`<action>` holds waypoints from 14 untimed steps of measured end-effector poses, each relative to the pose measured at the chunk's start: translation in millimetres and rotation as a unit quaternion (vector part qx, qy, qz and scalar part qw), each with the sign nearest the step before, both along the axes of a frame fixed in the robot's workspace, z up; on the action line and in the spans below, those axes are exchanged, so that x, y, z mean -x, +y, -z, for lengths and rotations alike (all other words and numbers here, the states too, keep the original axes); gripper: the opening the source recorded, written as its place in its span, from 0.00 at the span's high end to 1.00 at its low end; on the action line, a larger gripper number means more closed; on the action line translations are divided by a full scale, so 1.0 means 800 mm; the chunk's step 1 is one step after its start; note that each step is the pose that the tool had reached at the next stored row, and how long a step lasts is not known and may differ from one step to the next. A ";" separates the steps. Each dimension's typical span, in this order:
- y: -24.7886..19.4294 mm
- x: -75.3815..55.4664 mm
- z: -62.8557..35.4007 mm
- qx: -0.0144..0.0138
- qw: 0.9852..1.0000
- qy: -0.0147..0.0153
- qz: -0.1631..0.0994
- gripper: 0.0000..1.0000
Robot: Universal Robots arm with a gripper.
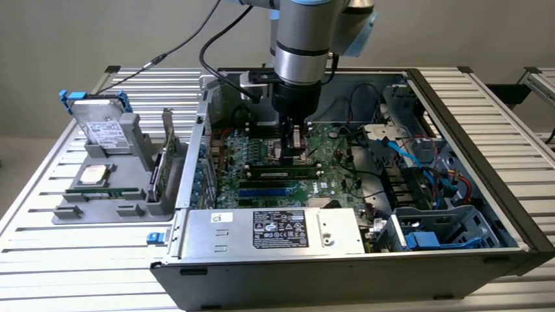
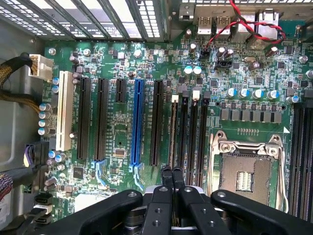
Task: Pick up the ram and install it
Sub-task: 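Press down the ram until it locks into place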
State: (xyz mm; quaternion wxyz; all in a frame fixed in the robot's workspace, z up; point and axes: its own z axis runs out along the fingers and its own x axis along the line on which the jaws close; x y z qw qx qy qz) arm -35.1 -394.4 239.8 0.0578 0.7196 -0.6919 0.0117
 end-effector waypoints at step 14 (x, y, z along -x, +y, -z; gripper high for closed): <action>0.0000 0.000 0.000 0.000 1.000 0.000 0.001 0.90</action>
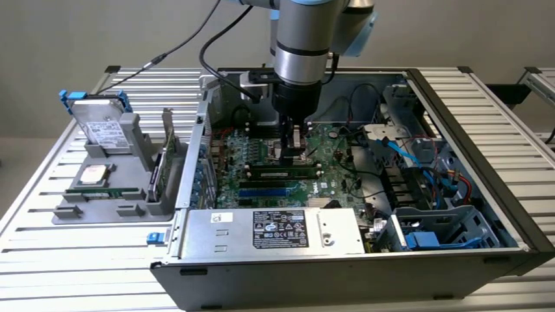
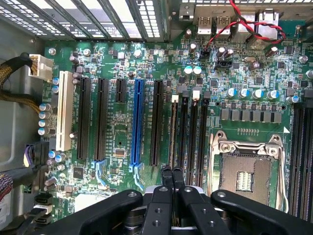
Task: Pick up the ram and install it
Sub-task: 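Press down the ram until it locks into place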
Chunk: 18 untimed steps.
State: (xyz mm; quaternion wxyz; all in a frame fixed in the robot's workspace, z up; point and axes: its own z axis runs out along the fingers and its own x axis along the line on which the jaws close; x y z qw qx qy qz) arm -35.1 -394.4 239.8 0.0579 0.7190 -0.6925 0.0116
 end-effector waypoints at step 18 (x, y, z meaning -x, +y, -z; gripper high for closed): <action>0.0000 0.000 0.000 0.001 0.992 -0.004 0.124 0.90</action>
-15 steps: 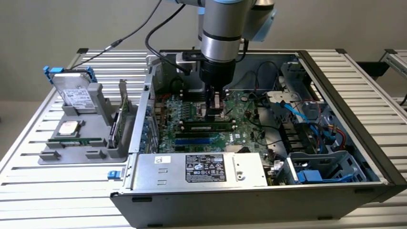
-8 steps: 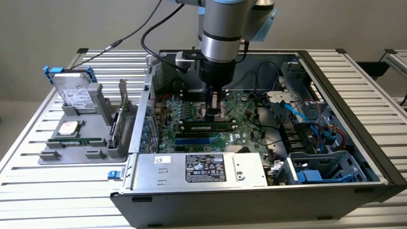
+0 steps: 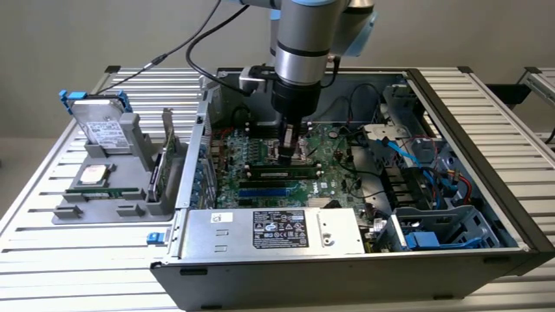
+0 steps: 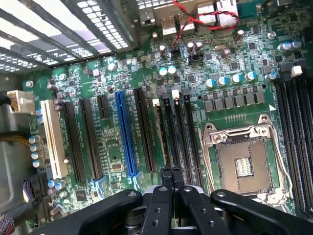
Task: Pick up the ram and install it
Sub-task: 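Press down the ram until it locks into place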
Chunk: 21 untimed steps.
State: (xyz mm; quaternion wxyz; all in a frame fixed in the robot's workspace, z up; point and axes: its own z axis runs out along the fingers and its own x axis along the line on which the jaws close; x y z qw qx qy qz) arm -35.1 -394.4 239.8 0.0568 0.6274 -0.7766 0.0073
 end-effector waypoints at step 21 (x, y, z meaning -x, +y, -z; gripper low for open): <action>0.0000 0.000 0.000 -0.001 0.986 -0.009 0.167 0.90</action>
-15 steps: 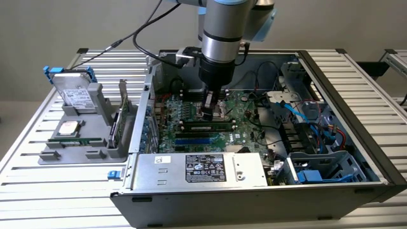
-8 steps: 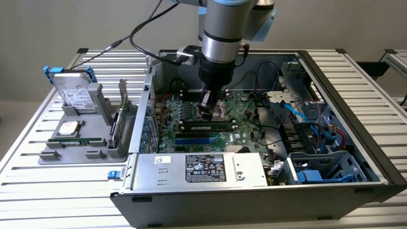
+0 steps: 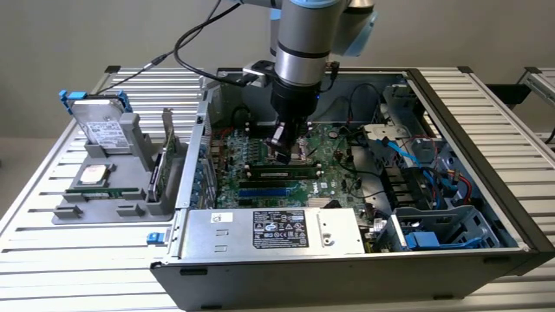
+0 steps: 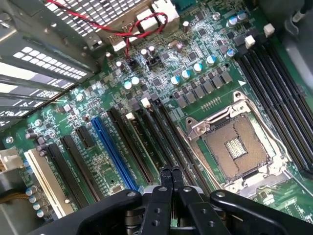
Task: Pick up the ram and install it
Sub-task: 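Press down the ram until it locks into place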
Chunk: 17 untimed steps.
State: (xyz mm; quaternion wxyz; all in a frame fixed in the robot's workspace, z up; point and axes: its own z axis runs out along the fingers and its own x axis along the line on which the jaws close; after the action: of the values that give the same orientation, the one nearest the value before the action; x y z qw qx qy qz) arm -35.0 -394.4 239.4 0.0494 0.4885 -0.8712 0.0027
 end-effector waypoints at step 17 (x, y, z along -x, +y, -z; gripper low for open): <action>0.0001 0.000 0.000 0.005 0.995 -0.038 0.091 0.90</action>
State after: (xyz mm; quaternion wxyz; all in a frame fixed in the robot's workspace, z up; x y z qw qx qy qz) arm -35.0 -394.4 239.4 0.0185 0.4064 -0.9133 0.0210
